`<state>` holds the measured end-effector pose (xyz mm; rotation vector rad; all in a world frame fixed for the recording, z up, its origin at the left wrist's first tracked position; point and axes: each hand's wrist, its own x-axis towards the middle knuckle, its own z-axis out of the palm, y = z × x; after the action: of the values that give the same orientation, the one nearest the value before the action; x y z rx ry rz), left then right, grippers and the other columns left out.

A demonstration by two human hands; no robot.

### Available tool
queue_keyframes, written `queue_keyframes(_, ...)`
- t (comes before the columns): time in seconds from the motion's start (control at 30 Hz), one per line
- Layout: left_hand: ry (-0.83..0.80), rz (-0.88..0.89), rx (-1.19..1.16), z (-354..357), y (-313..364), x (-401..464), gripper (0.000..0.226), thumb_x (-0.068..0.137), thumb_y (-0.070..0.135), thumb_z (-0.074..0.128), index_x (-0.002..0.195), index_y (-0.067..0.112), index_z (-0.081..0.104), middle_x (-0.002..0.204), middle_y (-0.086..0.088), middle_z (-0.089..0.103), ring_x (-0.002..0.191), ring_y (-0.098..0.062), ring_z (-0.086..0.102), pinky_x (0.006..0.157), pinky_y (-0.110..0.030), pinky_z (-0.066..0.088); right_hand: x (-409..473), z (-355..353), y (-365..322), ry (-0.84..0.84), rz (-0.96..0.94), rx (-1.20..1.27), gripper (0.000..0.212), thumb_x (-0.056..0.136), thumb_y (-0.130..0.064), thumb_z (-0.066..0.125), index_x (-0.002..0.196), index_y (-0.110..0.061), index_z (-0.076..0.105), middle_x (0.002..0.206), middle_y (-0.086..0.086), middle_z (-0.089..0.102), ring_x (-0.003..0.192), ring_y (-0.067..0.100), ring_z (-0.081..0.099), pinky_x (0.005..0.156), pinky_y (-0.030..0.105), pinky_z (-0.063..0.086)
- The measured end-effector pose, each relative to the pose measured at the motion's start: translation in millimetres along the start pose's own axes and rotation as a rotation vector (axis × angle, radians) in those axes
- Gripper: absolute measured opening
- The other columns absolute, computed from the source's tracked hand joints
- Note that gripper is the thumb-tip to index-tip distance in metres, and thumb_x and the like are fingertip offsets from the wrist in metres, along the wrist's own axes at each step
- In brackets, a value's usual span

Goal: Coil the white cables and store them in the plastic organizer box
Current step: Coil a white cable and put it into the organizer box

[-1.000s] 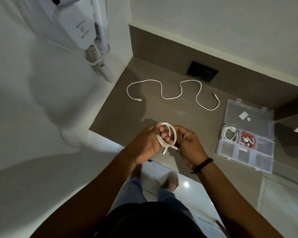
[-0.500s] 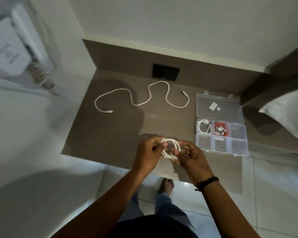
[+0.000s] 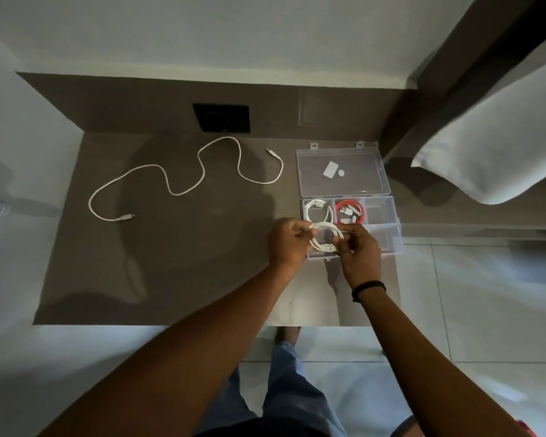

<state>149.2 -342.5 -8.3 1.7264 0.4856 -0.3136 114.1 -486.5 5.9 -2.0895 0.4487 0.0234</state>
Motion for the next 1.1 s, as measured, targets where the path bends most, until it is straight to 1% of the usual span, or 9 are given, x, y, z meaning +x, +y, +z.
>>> queue_keyframes(0.1,0.043,0.140,0.178,2.1,-7.6,0.7,0.010,0.084,0.017,0.082,0.088,0.011,0.074,0.080,-0.008,0.079,0.070,-0.022,0.075,0.070,-0.043,0.062,0.8,5.7,6.5,0.024,-0.133,-0.185,0.025,0.093,-0.015,0.066,0.105,-0.036,0.061,0.087,-0.014,0.069,0.078,-0.005,0.062,0.075,0.007,0.044)
queue_keyframes(0.23,0.034,0.226,0.219,0.5,-12.8,-6.7,0.008,0.089,0.015,0.079,0.091,0.009,0.073,0.081,-0.005,0.078,0.072,-0.020,0.073,0.070,-0.042,0.062,-2.0,5.6,17.2,-0.013,-0.184,-0.422,0.030,0.091,-0.014,0.067,0.119,-0.024,0.062,0.101,0.011,0.071,0.100,0.027,0.062,0.085,0.031,0.049)
queue_keyframes(0.4,0.093,0.347,0.354,-2.6,-15.7,-11.6,0.011,0.089,0.016,0.079,0.093,0.008,0.073,0.095,-0.011,0.068,0.075,-0.019,0.066,0.072,-0.028,0.053,-4.8,4.9,18.8,-0.057,-0.245,-0.375,0.032,0.093,-0.016,0.065,0.125,-0.015,0.063,0.115,0.012,0.072,0.104,0.028,0.067,0.095,0.028,0.043)
queue_keyframes(0.53,0.100,0.405,0.453,-5.6,-15.6,-9.8,0.012,0.089,0.018,0.078,0.091,0.008,0.072,0.093,-0.011,0.065,0.077,-0.026,0.065,0.072,-0.041,0.055,-3.5,-9.5,16.9,-0.290,-0.230,-0.351,0.059,0.092,-0.048,0.059,0.139,-0.015,0.051,0.130,0.013,0.062,0.114,0.026,0.059,0.100,0.039,0.048)
queue_keyframes(0.6,0.084,0.450,0.474,-7.6,-14.3,-10.5,0.012,0.090,0.018,0.077,0.089,0.009,0.070,0.090,-0.010,0.064,0.075,-0.026,0.064,0.070,-0.042,0.054,1.1,-22.2,13.7,-0.420,-0.255,-0.397,0.069,0.088,-0.048,0.065,0.145,-0.014,0.044,0.135,0.013,0.058,0.112,0.026,0.058,0.100,0.039,0.050)
queue_keyframes(0.7,0.043,0.517,0.501,-9.9,-13.3,-10.9,0.010,0.090,0.018,0.076,0.089,0.011,0.069,0.084,-0.007,0.065,0.076,-0.024,0.062,0.069,-0.042,0.053,10.4,-32.3,10.2,-0.442,-0.337,-0.472,0.059,0.089,-0.027,0.071,0.141,-0.013,0.049,0.129,0.015,0.063,0.103,0.027,0.063,0.096,0.041,0.053)
queue_keyframes(0.8,-0.003,0.554,0.579,-14.4,-15.0,-8.3,0.011,0.089,0.019,0.077,0.096,0.011,0.074,0.088,-0.008,0.068,0.081,-0.025,0.064,0.071,-0.038,0.052,23.0,-29.7,4.8,-0.381,-0.389,-0.577,0.040,0.091,-0.013,0.068,0.130,-0.012,0.061,0.126,0.017,0.065,0.108,0.033,0.064,0.097,0.040,0.051)
queue_keyframes(0.97,-0.169,0.684,0.745,-27.4,-19.7,-3.1,0.032,0.087,0.027,0.078,0.114,0.009,0.077,0.096,-0.012,0.070,0.091,-0.032,0.065,0.082,-0.040,0.054,36.5,-19.5,-1.0,-0.362,-0.276,-0.597,0.027,0.086,-0.018,0.074,0.112,-0.010,0.073,0.112,0.015,0.069,0.097,0.031,0.067,0.090,0.036,0.051)
queue_keyframes(1.1,-0.196,0.796,0.937,-33.9,-15.8,-1.0,0.043,0.081,0.038,0.080,0.115,0.012,0.076,0.094,-0.010,0.068,0.091,-0.033,0.063,0.078,-0.041,0.055,39.0,-14.8,-4.5,-0.352,-0.229,-0.582,0.025,0.085,-0.022,0.077,0.105,-0.008,0.075,0.098,0.014,0.075,0.087,0.029,0.070,0.089,0.038,0.054)
